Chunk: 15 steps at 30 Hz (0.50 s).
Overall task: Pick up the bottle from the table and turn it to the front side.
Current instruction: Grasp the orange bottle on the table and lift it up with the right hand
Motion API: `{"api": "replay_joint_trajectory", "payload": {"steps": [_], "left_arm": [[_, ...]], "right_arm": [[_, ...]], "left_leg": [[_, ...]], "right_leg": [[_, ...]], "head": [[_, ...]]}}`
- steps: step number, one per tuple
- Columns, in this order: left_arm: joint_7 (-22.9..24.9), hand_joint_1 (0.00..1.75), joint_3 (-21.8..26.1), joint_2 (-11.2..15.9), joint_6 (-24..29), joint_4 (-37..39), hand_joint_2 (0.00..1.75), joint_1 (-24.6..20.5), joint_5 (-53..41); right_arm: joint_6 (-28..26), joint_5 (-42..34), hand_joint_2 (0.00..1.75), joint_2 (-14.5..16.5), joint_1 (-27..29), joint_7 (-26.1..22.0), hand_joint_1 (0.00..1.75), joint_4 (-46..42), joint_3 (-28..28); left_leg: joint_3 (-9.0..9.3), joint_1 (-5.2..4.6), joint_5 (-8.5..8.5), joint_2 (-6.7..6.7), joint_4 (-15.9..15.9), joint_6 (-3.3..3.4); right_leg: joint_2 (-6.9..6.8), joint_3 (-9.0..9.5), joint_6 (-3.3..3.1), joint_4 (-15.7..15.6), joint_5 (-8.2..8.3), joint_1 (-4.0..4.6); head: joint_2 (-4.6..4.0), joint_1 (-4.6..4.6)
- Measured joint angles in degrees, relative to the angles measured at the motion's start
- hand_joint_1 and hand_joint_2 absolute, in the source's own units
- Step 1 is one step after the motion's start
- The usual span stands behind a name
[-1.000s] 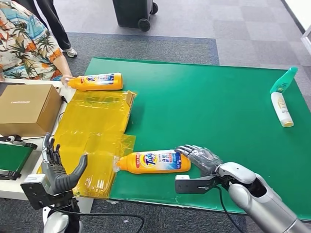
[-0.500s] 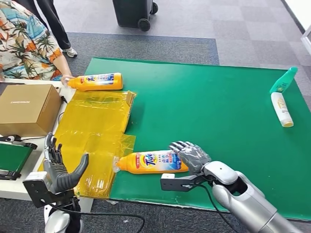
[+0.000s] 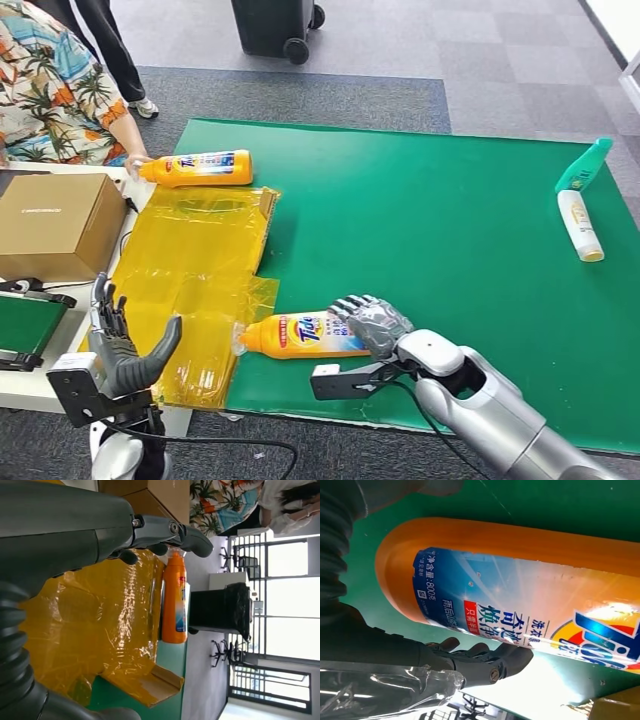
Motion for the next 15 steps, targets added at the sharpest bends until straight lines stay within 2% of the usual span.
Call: {"api": "replay_joint_trajectory", "payload": {"steps": [5, 12, 13, 15], "left_arm": [[0.0, 0.0, 0.1, 0.0, -0.3, 0.1, 1.75, -0.1, 0.0], [0.2, 0.0, -0.1, -0.1, -0.3, 0.9, 1.75, -0.8, 0.1], [0.2, 0.0, -0.1, -0.1, -0.3, 1.0, 1.75, -0.9, 0.1], [0.2, 0.0, -0.1, -0.1, -0.3, 1.1, 1.75, -1.0, 0.1]], "right_arm": [[1.0, 0.3, 1.75, 1.1, -1.2, 0.4, 0.0, 1.1, 1.4], [1.6, 0.1, 1.75, 5.0, -4.0, 0.5, 0.0, 7.3, 3.5], [1.6, 0.2, 1.75, 5.7, -4.4, 0.6, 0.13, 8.4, 3.7], [1.5, 0.5, 1.75, 6.9, -5.2, 0.9, 1.0, 10.5, 4.1]], "left_leg": [[0.01, 0.01, 0.01, 0.0, 0.0, -0.01], [0.02, 0.01, 0.03, 0.01, 0.0, -0.02], [0.02, 0.01, 0.03, 0.01, 0.0, -0.02], [0.02, 0.01, 0.03, 0.01, 0.0, -0.02]], "right_leg": [[0.0, -0.01, 0.0, 0.0, 0.0, 0.01], [0.01, -0.01, -0.01, 0.0, 0.01, 0.02], [0.01, -0.01, -0.01, 0.0, 0.01, 0.02], [0.01, -0.01, -0.01, 0.0, 0.01, 0.01]], "head": [[-0.01, -0.01], [-0.01, 0.0], [-0.01, -0.01], [-0.01, -0.01]]}}
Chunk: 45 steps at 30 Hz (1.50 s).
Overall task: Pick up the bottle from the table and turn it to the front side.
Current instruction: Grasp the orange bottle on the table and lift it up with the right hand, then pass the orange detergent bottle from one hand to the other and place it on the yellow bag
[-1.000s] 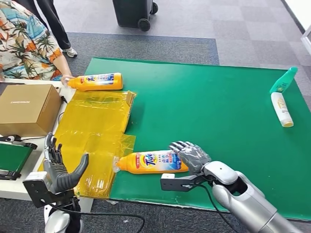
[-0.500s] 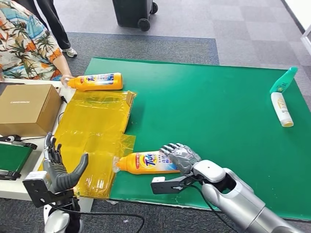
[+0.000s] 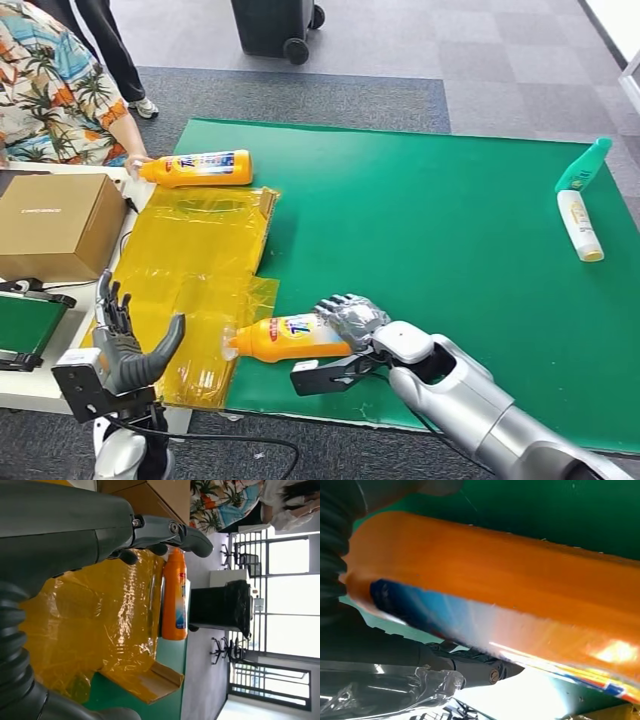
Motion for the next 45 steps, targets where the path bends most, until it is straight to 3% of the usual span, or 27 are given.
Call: {"api": "replay_joint_trajectory", "payload": {"steps": [1, 2, 9, 19, 26, 38, 45], "left_arm": [[0.0, 0.0, 0.0, 0.0, 0.0, 0.0, 1.75, -0.1, 0.0], [0.1, 0.0, 0.0, 0.0, 0.1, 0.1, 1.75, -0.1, 0.1], [0.2, 0.0, 0.0, 0.0, 0.3, 0.4, 1.75, -0.3, 0.5], [0.2, 0.0, 0.2, 0.0, 1.1, 0.4, 1.75, -0.2, 0.7], [0.2, 0.0, 0.4, -0.2, 1.4, 0.3, 1.75, 0.3, 0.1], [0.4, 0.0, 0.3, -0.7, 2.5, -0.6, 1.75, 1.2, -1.4], [0.5, 0.0, -1.2, -0.6, 3.9, -0.6, 1.75, 1.3, -1.5]], "right_arm": [[0.0, 0.2, 1.75, 0.6, -0.4, 0.2, 1.44, 1.0, 0.2], [-0.1, 0.3, 1.75, 1.1, -0.8, 0.3, 1.75, 1.9, 0.3], [-0.3, 0.4, 1.75, 4.0, -2.7, -0.5, 1.75, 7.1, 1.2], [-2.3, -0.2, 1.75, 4.6, -3.2, -1.8, 1.75, 9.2, 1.6], [-12.9, 3.2, 1.75, 4.7, -0.5, 0.3, 1.75, 7.5, 0.6], [-27.2, 11.7, 1.75, 5.9, 8.4, 2.4, 1.75, -2.8, -10.5], [-37.9, 4.6, 1.75, 8.6, 14.9, -2.2, 1.75, -8.8, -18.5]], "left_leg": [[0.0, 0.0, 0.0, 0.0, 0.0, 0.0], [0.0, 0.0, 0.0, 0.0, 0.0, 0.0], [0.0, 0.0, 0.0, 0.0, 0.0, 0.0], [0.0, 0.0, 0.0, 0.0, 0.0, 0.0], [-0.01, 0.0, -0.01, 0.0, 0.0, 0.0], [-0.04, 0.0, -0.02, 0.0, 0.0, 0.0], [-0.05, 0.0, -0.03, -0.01, 0.0, -0.01]], "right_leg": [[0.0, 0.0, 0.0, 0.0, 0.0, 0.0], [0.0, 0.0, 0.0, 0.0, 0.0, 0.0], [0.0, -0.01, 0.0, 0.0, -0.01, 0.0], [0.0, 0.0, 0.0, 0.0, 0.0, 0.0], [0.0, -0.01, 0.0, 0.0, -0.01, 0.0], [-0.01, -0.04, -0.02, 0.0, -0.03, 0.0], [-0.01, -0.06, -0.04, 0.0, -0.06, 0.0]], "head": [[0.0, 0.01], [0.01, 0.01], [-0.01, 0.0], [0.01, 0.0], [0.01, 0.0], [0.01, -0.01], [0.01, 0.0]]}}
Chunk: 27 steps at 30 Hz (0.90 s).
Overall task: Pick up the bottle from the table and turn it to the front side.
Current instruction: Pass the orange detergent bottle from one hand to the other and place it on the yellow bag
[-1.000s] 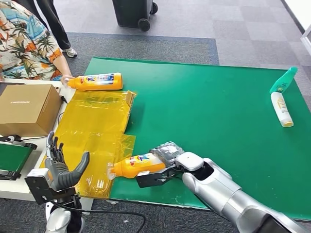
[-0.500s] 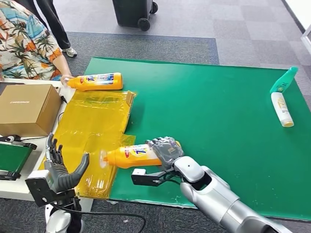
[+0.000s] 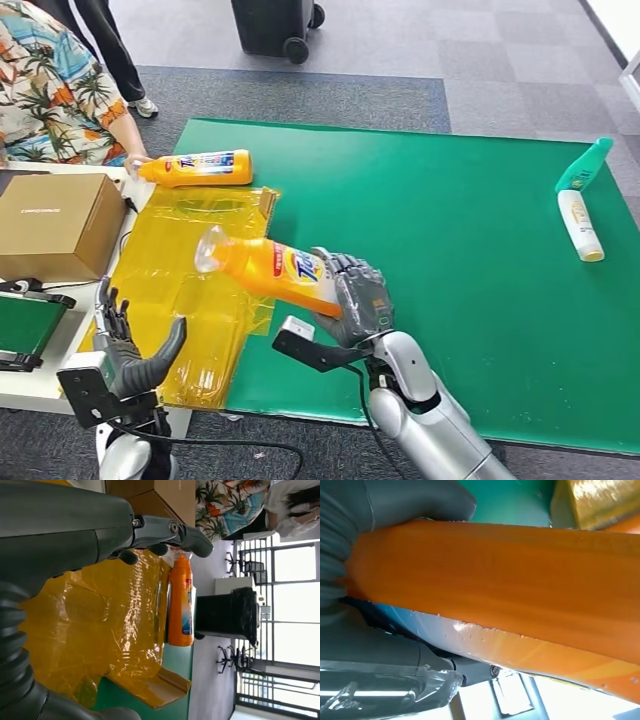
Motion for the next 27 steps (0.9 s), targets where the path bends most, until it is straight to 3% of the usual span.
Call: {"api": "replay_joint_trajectory", "payload": {"steps": [11, 19, 27], "left_arm": [[0.1, 0.0, -4.4, 1.7, 0.3, 0.0, 1.75, -0.5, 0.0], [1.2, 0.0, -8.6, 4.4, -11.0, -1.1, 1.75, -2.8, 4.7], [4.6, 0.0, -12.5, 5.5, -22.4, -0.5, 1.75, -8.1, 10.2]], "right_arm": [[-2.5, -6.0, 1.75, 2.1, 6.7, -6.7, 1.75, -5.6, -6.2], [-2.0, -6.9, 1.75, 2.2, 7.8, -10.2, 1.75, -5.9, -6.1], [0.4, -7.8, 1.75, 2.4, 7.0, -12.1, 1.75, -5.2, -4.4]], "left_leg": [[-0.01, 0.0, -0.01, 0.0, 0.0, -0.01], [-0.01, 0.0, 0.0, 0.0, 0.0, 0.0], [-0.02, 0.0, 0.0, 0.0, 0.0, -0.01]], "right_leg": [[0.0, -0.03, -0.01, 0.0, -0.01, 0.0], [0.0, -0.02, -0.01, 0.0, 0.0, 0.0], [0.0, -0.02, -0.01, 0.0, 0.01, 0.0]], "head": [[0.0, 0.0], [0.0, 0.0], [-0.01, 0.0]]}}
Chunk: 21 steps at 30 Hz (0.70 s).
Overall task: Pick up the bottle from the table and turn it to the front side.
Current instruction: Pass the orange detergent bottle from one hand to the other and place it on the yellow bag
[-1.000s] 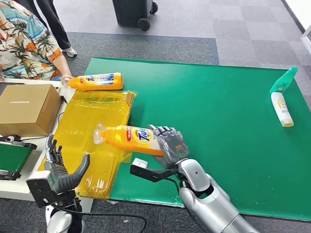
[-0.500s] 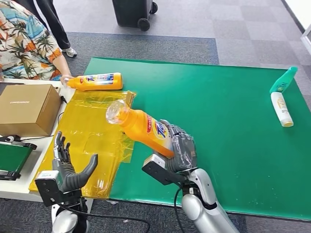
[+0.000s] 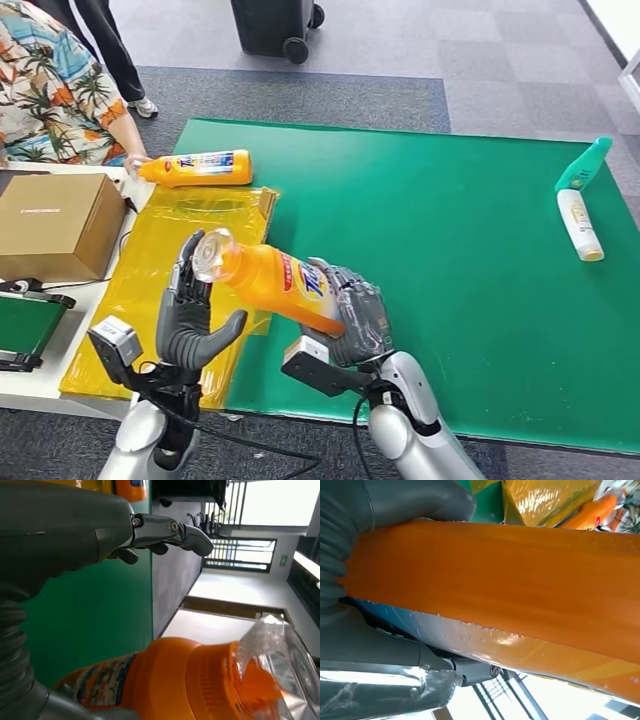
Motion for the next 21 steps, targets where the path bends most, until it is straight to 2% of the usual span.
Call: {"api": "replay_joint_trajectory", "payload": {"steps": [4, 15, 21], "left_arm": [[0.8, 0.0, -1.6, 0.4, -2.3, 0.7, 1.75, -1.5, 1.3], [2.3, 0.0, -3.2, 1.0, -4.3, 1.9, 1.75, -2.9, 2.9], [2.3, 0.0, -2.8, 1.3, -4.2, 2.3, 1.75, -3.0, 3.0]], "right_arm": [[0.6, -0.2, 1.75, 0.1, -0.8, -0.3, 1.75, 0.8, 0.9], [3.4, 1.5, 1.75, 0.1, -2.5, -0.4, 1.75, 3.7, 4.0], [6.9, 3.4, 1.75, -0.1, -3.9, 1.8, 1.75, 5.4, 5.2]], "left_leg": [[0.0, 0.0, 0.0, 0.0, 0.0, 0.0], [-0.03, 0.0, 0.0, 0.0, 0.0, 0.0], [-0.03, 0.0, 0.0, 0.01, 0.0, 0.0]], "right_leg": [[0.0, -0.01, 0.0, 0.0, 0.0, 0.0], [0.0, -0.04, 0.0, 0.0, -0.01, 0.0], [0.0, -0.05, 0.0, 0.0, 0.0, 0.0]], "head": [[0.0, 0.0], [0.0, 0.0], [0.01, 0.01]]}}
